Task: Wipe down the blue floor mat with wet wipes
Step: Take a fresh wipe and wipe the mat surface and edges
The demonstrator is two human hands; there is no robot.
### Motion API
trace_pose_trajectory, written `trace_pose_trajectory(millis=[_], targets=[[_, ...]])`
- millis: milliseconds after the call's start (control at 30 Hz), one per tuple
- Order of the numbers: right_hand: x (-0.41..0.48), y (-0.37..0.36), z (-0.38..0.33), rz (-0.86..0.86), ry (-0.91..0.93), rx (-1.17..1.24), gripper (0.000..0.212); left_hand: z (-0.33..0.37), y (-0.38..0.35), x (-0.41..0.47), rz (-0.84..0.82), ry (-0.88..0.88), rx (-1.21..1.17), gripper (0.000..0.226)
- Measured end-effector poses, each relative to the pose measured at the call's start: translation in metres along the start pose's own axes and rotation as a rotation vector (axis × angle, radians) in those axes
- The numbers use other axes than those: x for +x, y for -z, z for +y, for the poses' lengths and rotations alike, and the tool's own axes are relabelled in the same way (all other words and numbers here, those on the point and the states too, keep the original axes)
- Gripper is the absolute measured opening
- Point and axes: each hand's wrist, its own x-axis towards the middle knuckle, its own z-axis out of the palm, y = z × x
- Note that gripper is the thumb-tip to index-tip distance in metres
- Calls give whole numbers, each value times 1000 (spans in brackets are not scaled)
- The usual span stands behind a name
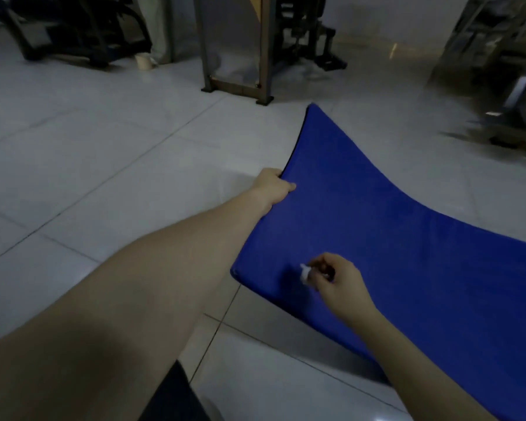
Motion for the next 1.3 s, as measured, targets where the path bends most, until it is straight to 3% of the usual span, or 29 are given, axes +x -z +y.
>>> trace_pose_trajectory(millis=[167,267,300,367,400,467,567,667,733,833,933,967,1033,1100,1133,1300], targets=[[52,-55,88,-173,-300,151,11,-117,10,50,64,194,168,21],[70,-81,132,-221,-461,243,15,-181,17,49,-61,325,262,72],[76,-88,144,-239,-497,273,20,-201,17,45,-80,347,334,79],[82,-100,161,-273,-559,308,28,-228,8,28,-96,363,484,70],[85,-106,167,-287,-597,317,29,-237,0,17,-100,361,510,55],[89,-115,177,-292,-696,353,29,-250,-23,-6,-170,392,398,24],[98,-125,183,-285,-855,481,11,-259,-58,-38,-226,336,283,14],[105,-128,181,-285,-942,700,19,-270,-77,-57,21,306,281,13],[101,-127,177,-392,-913,762,23,-280,-81,-67,165,348,338,20],[88,-126,181,-599,-799,506,21,-300,-75,-84,228,402,489,35],[90,-119,206,-610,-458,-148,12,-324,-46,-96,424,547,373,32],[92,-111,216,-630,-358,-404,20,-332,-33,-99,512,571,372,28],[93,-91,239,-718,-343,-770,64,-349,-11,-106,617,576,407,18],[91,-76,259,-788,-384,-886,111,-353,3,-108,628,532,427,9],[88,-72,267,-795,-374,-883,120,-357,6,-106,608,513,452,9],[91,-73,269,-860,-321,-929,132,-370,0,-102,568,375,557,35]])
